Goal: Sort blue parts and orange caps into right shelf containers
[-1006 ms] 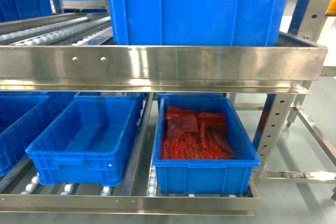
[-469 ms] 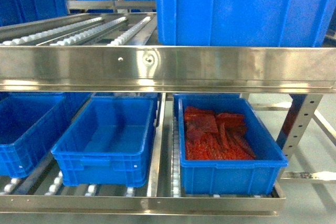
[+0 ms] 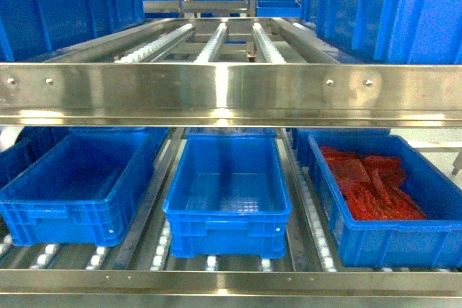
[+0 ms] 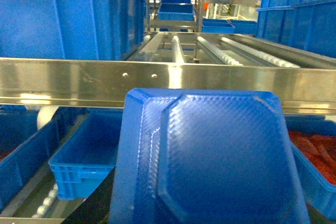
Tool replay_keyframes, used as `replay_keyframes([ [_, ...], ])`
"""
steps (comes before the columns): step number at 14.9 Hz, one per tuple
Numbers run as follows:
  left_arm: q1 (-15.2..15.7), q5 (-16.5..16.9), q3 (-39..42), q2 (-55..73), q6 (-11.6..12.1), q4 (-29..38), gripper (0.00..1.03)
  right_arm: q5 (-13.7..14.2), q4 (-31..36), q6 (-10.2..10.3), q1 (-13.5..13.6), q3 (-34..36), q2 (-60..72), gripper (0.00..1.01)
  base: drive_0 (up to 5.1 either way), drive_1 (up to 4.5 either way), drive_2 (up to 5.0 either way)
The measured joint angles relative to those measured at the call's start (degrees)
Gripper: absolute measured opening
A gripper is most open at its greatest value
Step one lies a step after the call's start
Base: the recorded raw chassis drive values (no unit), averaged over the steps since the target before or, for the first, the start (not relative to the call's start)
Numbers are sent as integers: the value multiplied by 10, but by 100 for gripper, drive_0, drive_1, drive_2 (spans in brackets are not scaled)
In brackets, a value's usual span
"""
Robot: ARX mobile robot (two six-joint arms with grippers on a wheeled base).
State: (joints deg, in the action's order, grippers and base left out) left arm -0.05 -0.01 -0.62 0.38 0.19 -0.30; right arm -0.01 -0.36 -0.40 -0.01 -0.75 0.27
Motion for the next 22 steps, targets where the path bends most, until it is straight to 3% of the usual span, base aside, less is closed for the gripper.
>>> replay_keyframes([
  [22, 0, 0, 0, 0, 0, -1, 43, -1, 0, 0, 0, 0, 0, 44, -500, 241, 241],
])
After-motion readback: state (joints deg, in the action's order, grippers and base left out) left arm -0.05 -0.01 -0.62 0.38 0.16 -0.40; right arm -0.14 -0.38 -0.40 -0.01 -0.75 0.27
